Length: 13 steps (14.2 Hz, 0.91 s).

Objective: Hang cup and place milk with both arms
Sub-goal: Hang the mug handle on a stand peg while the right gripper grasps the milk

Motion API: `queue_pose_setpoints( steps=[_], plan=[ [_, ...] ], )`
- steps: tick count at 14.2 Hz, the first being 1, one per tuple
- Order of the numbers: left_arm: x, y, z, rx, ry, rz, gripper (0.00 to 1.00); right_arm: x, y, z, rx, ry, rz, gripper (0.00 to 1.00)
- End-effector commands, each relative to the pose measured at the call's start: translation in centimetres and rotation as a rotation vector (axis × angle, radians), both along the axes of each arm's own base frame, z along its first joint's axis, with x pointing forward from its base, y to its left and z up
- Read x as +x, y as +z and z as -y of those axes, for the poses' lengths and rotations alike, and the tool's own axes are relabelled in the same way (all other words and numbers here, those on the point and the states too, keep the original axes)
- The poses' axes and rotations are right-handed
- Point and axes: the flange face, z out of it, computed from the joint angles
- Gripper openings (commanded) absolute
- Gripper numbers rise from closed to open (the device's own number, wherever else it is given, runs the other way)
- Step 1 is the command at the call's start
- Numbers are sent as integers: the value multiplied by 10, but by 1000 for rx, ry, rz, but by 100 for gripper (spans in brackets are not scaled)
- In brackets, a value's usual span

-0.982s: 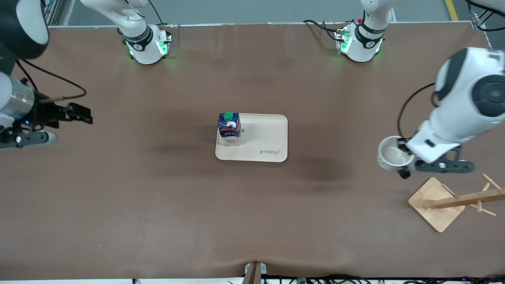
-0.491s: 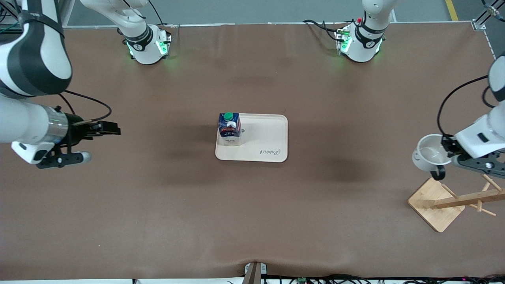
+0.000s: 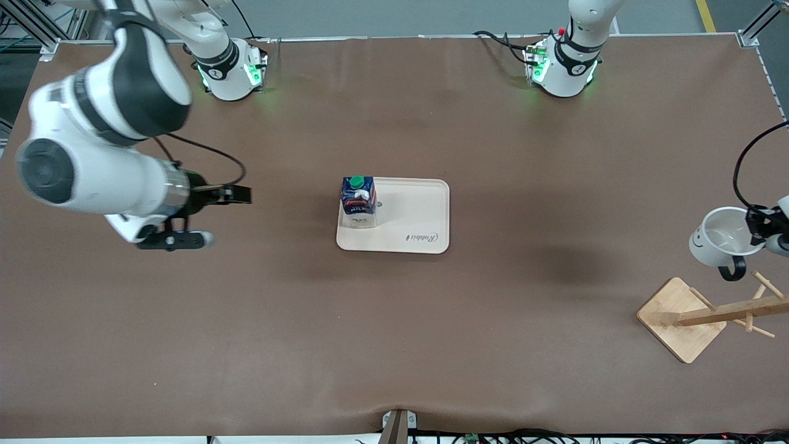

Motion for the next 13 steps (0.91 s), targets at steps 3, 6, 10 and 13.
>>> queue_pose_setpoints(
  steps=[3,6,10,13],
  plan=[
    [2,11,-18,0,-1,38,0,-45,-19,-94,-44,-90,17,100],
    [6,9,-27,-9,-4,61,0,-72,-41,-146,-55,-142,52,100],
    [8,4,-46,-20,9,86,0,-90,-60,-180,-45,-149,85,100],
    [14,-4,-55,-34,29,113,9,-98,-67,-193,-48,-151,89,100]
  ],
)
